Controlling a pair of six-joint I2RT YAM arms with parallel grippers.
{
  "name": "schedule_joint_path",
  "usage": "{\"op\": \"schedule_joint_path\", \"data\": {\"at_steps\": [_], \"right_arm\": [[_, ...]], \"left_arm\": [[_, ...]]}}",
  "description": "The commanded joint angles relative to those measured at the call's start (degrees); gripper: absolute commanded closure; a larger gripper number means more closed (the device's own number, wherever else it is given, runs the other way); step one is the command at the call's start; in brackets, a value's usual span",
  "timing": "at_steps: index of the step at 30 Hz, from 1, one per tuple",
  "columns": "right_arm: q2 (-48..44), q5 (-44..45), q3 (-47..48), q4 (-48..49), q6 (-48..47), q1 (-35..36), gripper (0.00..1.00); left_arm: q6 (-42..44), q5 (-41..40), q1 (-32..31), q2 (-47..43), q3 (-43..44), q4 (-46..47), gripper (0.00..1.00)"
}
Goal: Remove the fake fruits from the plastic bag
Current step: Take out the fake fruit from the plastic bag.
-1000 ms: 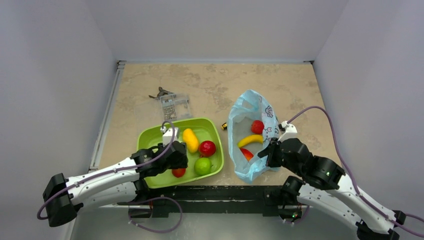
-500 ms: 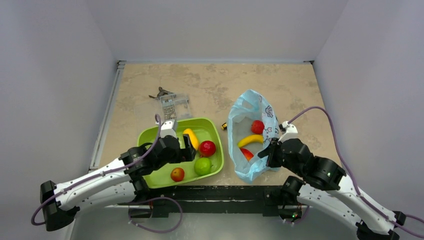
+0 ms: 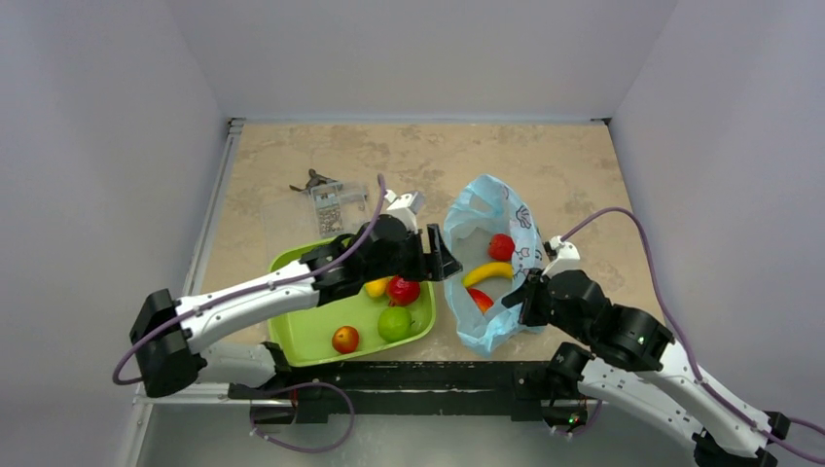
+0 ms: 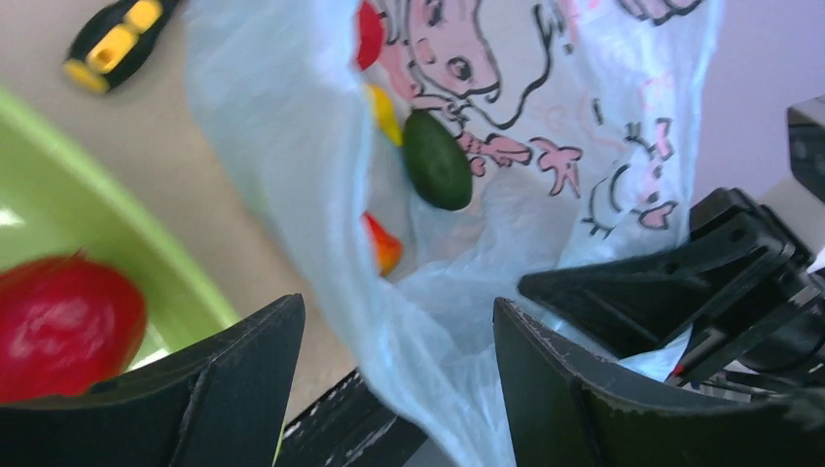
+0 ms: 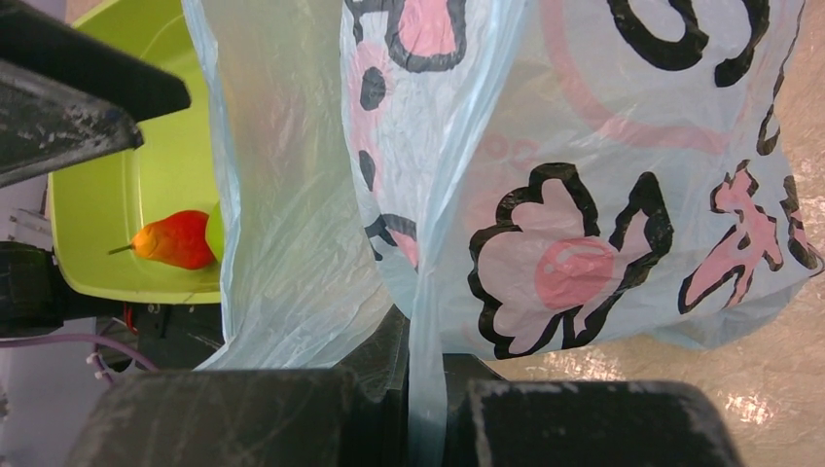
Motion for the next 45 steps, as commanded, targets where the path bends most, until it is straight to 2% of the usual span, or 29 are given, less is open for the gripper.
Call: {"op": "schedule_joint_path", "data": {"at_steps": [1, 4, 12, 16, 17, 19, 21, 23, 26, 29, 33, 39, 41, 43, 45], "right_arm": [[-1.34, 0.37, 0.16, 1.39, 0.0, 0.23, 1.0], [-2.01, -0.2, -0.03, 1.58, 0.72, 0.17, 1.0], [-2.15, 1.24, 0.19, 1.1, 0.8, 0.22, 1.0], [-2.81, 1.61, 0.22, 1.04, 0.98, 0.22, 1.0], [-2.87, 1.2, 0.25, 0.89, 1.24, 0.23, 1.0], [-2.88, 0.88, 0.17, 0.88, 1.4, 0.22, 1.0], [-2.41, 0.92, 0.11, 1.08, 1.4, 0.26, 1.0], [-1.63, 0.86, 0.12, 0.98, 1.25, 0.22, 1.0], [-1.0, 1.55, 0.4, 0.5, 0.87, 0.22, 1.0], [-1.39, 1.82, 0.34, 0.66, 0.84, 0.24, 1.0], [-2.12, 1.82, 0.32, 0.66, 0.89, 0.22, 1.0], [-1.68, 1.61, 0.21, 0.86, 1.04, 0.22, 1.0], [-1.52, 1.89, 0.32, 0.67, 1.04, 0.25, 1.0], [-1.73, 1.89, 0.32, 0.69, 0.97, 0.22, 1.0], [-2.14, 1.92, 0.32, 0.72, 1.03, 0.22, 1.0]], "left_arm": [[4.19, 2.65, -1.22, 7.65, 8.7, 6.61, 0.36], [6.66, -6.57, -4.81, 9.55, 9.46, 7.36, 0.41], [7.73, -6.99, -5.5, 16.55, 12.03, 5.53, 0.57], [8.12, -8.84, -6.97, 17.39, 12.62, 5.27, 0.72], [8.77, -11.97, -8.12, 16.11, 12.19, 5.48, 0.72], [11.31, -16.48, -9.96, 13.17, 11.87, 6.09, 0.64], [12.93, -16.2, -9.91, 11.08, 13.35, 4.0, 0.53], [15.51, -15.1, -9.73, 10.58, 17.29, -1.69, 0.49], [19.06, -12.62, -9.66, 12.11, 23.1, -7.16, 0.49], [21.17, -7.22, -9.18, 16.25, 27.22, -8.14, 0.49], [19.48, -5.25, -8.4, 23.37, 31.85, -9.64, 0.53], [14.9, -3.73, -6.16, 30.71, 30.75, -7.59, 0.58], [14.23, -2.07, -5.43, 32.14, 29.37, -6.1, 0.63], [14.11, -0.73, -5.0, 33.96, 28.44, -5.16, 0.61], [14.22, 0.56, -4.92, 36.08, 28.61, -5.23, 0.55]]}}
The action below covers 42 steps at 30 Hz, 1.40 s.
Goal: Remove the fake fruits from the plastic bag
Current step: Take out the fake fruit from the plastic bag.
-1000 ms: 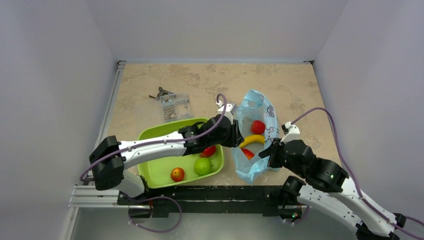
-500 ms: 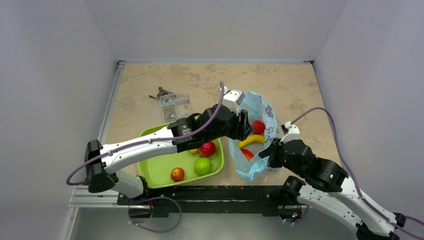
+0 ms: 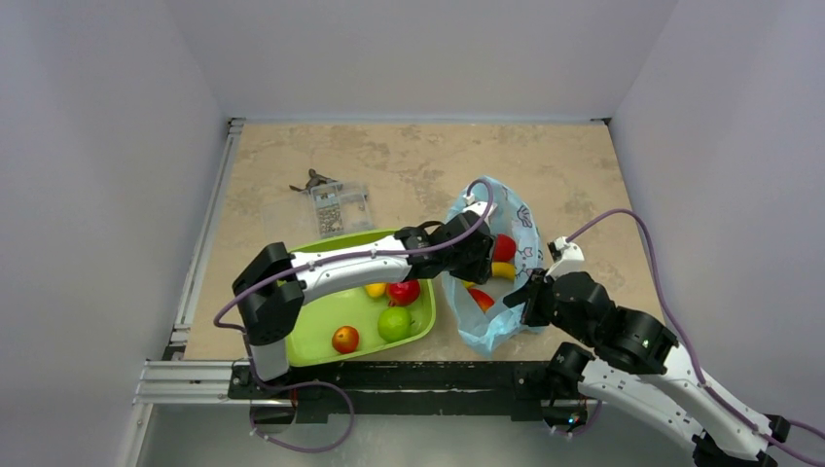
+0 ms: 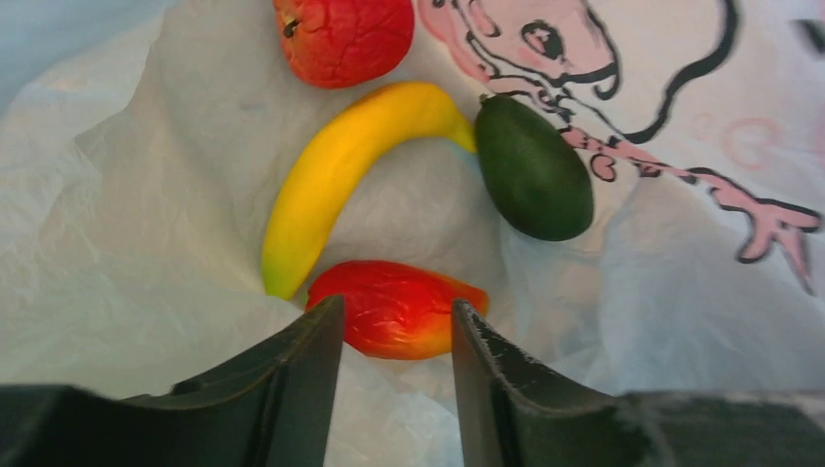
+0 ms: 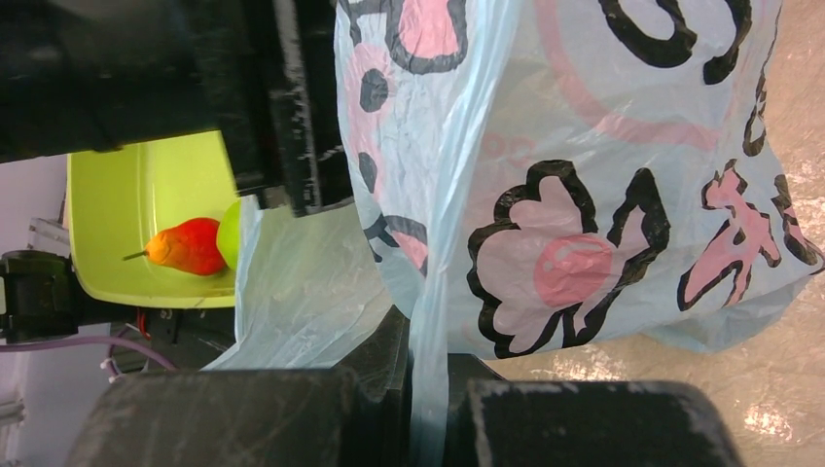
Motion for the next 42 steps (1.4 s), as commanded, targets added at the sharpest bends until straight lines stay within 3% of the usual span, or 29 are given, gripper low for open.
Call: {"op": "schedule_joint_path", "data": {"at_steps": [1, 8, 22, 34, 39, 42], "right_arm": [[-0.64, 1.46, 0.25, 0.9, 0.32, 0.21, 1.0], [0.34, 0.74, 0.14, 1.19, -0.16, 0.22, 1.0], [1.13, 0.41, 0.09, 1.47, -0.54, 0.22, 1.0], [0.64, 0.88, -0.03, 1.62, -0.48, 0.22, 1.0], [1.57, 0.66, 0.16, 1.28, -0.62, 0.22, 1.0], [1.15, 0.87, 0.19, 1.27, -0.53, 0.22, 1.0]], "left_arm": [[-1.52, 4.12, 0.54, 2.43, 0.24, 2.46, 0.52], [0.72, 6.41, 0.54, 6.0, 0.23, 1.03, 0.5], [5.96, 8.72, -1.91, 7.77, -2.27, -5.98, 0.18], [4.47, 8.41, -2.01, 13.95, 0.82, -0.1, 0.12], [4.27, 4.42, -2.02, 11.6, -0.64, 1.92, 0.2], [4.1, 4.54, -2.01, 7.82, -2.93, 3.79, 0.17]]}}
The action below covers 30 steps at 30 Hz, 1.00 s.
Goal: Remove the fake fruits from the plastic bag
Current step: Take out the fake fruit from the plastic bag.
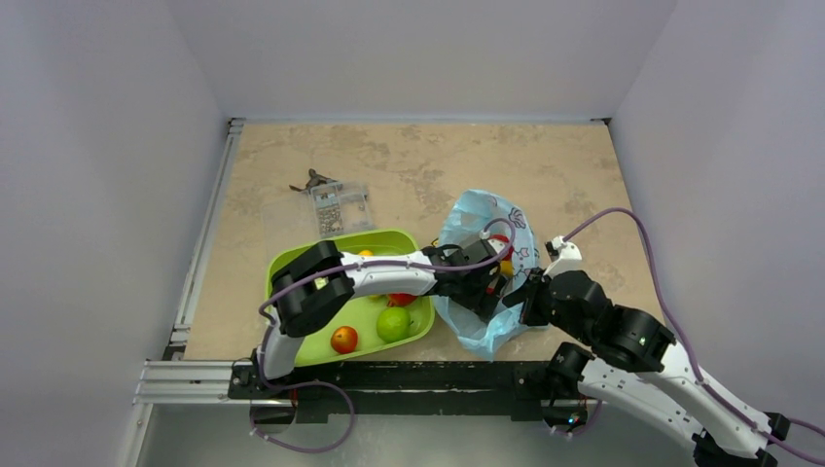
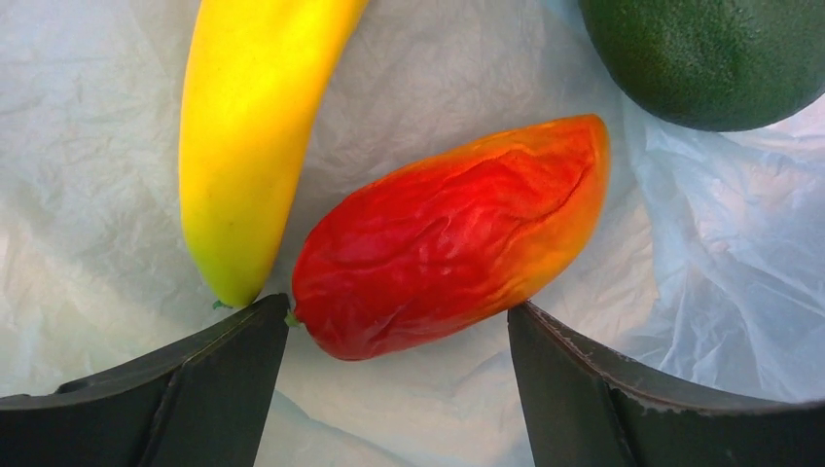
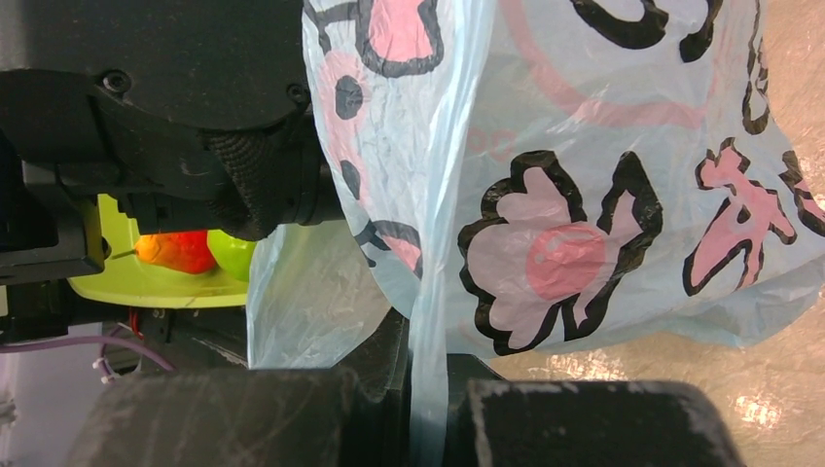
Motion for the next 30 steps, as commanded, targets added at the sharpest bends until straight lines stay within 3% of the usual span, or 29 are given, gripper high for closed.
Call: {"op": "schedule_joint_path", "data": {"at_steps": [1, 8, 20, 26, 30], "right_arm": [[-0.1, 0.92, 0.15, 1.19, -0.46, 0.22, 1.0], [0.02, 0.81, 0.1, 1.37, -0.5, 0.22, 1.0], [-1.21, 0.81, -0.1, 1.71, -0.62, 0.22, 1.0], [0.19, 0.38, 0.15, 1.47, -0.87, 0.22, 1.0], [-0.94, 0.53, 0.14, 1.54, -0.83, 0.21, 1.0]], "left_arm": [[-0.76, -1.64, 0.11, -6.07, -2.76, 4.57, 0.16], [-0.71, -2.17, 0.08, -9.16, -2.44, 5.78, 0.13], [-0.18, -0.8, -0.01, -0.46, 3.82, 2.29, 0.11], [0.1, -0.91, -0.01, 2.8, 3.93, 1.27, 0.19], [0.53, -2.17, 0.04, 2.32, 3.49, 1.05, 0.32]]}}
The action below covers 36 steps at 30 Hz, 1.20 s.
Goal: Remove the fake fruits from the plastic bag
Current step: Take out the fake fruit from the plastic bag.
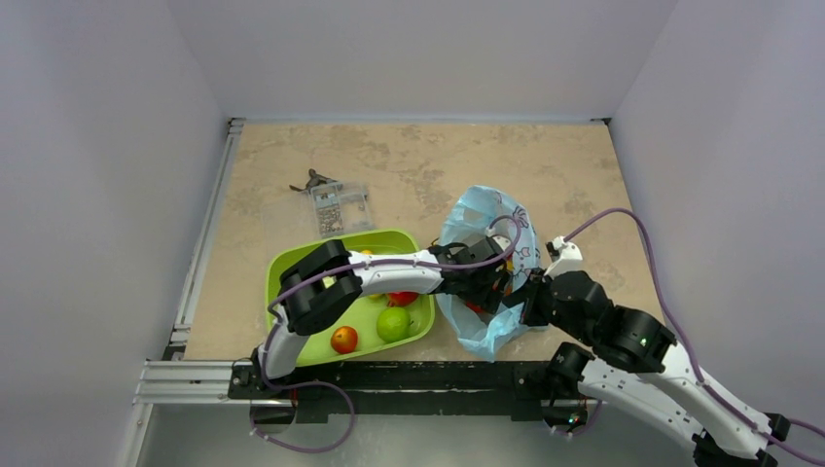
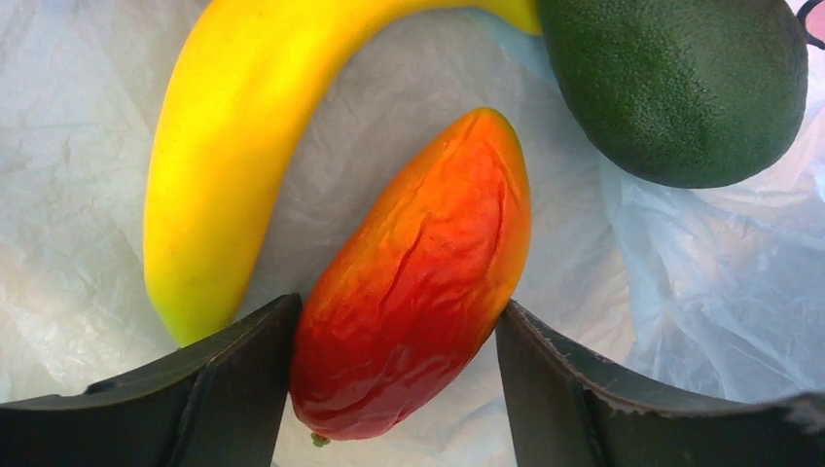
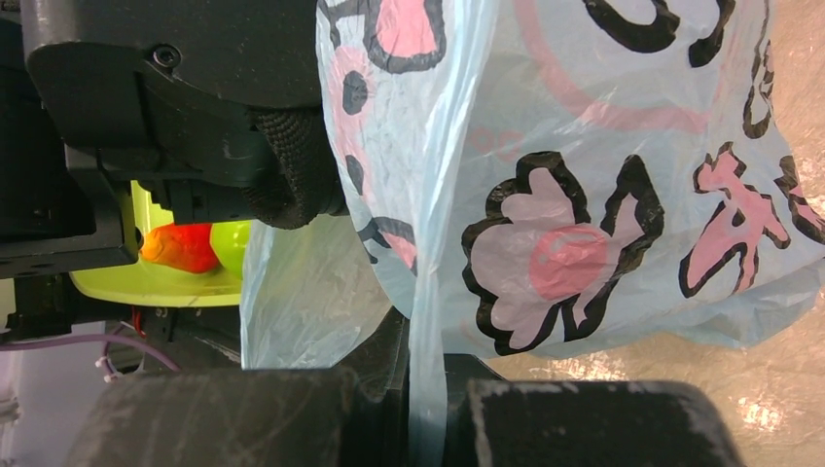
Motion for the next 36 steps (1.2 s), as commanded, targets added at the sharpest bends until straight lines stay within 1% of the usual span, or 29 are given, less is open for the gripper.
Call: {"op": "schedule_joint_path", "data": {"at_steps": [1, 3, 4, 5, 10, 12, 16, 22, 28, 33, 36], "right_arm": [[-0.96, 0.73, 0.02, 1.64, -0.72, 0.28, 1.0], [-1.2, 0.74, -0.03, 1.76, -0.73, 0.26, 1.0], [-1.01, 0.7, -0.03, 1.82, -0.77, 0.22, 1.0], [-0.69, 0.64, -0.04, 1.91, -0.75, 0.22, 1.0], [0.78, 0.45, 0.14, 1.54, -0.87, 0.22, 1.0], [0.64, 0.59, 0.15, 1.49, -0.81, 0.22, 1.0], [0.04, 1.14, -0.01, 1.73, -0.69, 0.22, 1.0], [0.27, 1.32, -0.04, 1.75, -0.6, 0.22, 1.0], [0.76, 1.09, 0.07, 1.49, -0.61, 0.23, 1.0], [0.17, 0.98, 0.01, 1.62, -0.75, 0.22, 1.0], [0.42, 0.81, -0.07, 1.76, -0.79, 0.22, 1.0]], "left_arm": [[0.84, -1.38, 0.08, -0.43, 0.76, -1.01, 0.37], [0.88, -2.04, 0.08, -1.33, 0.78, -1.03, 0.47], [0.96, -2.4, 0.1, -1.92, 0.7, -1.01, 0.54], [1.11, -2.79, 0.08, -2.63, 0.64, -1.04, 0.58], [1.81, -3.75, 0.32, -7.25, 0.16, -1.32, 0.74], [2.09, -4.03, 0.43, -9.24, -0.44, -0.78, 0.76], [2.28, -3.25, 1.1, -11.8, -0.32, -0.79, 0.87], [2.57, -2.42, 1.66, -17.59, -1.54, -0.1, 0.95], [2.62, -0.12, 2.12, -26.25, -4.23, 1.41, 0.97], [0.69, 3.33, 2.36, -33.72, -8.83, 5.82, 0.97], [0.7, 3.19, 2.41, -38.98, -11.96, 5.12, 0.97]]}}
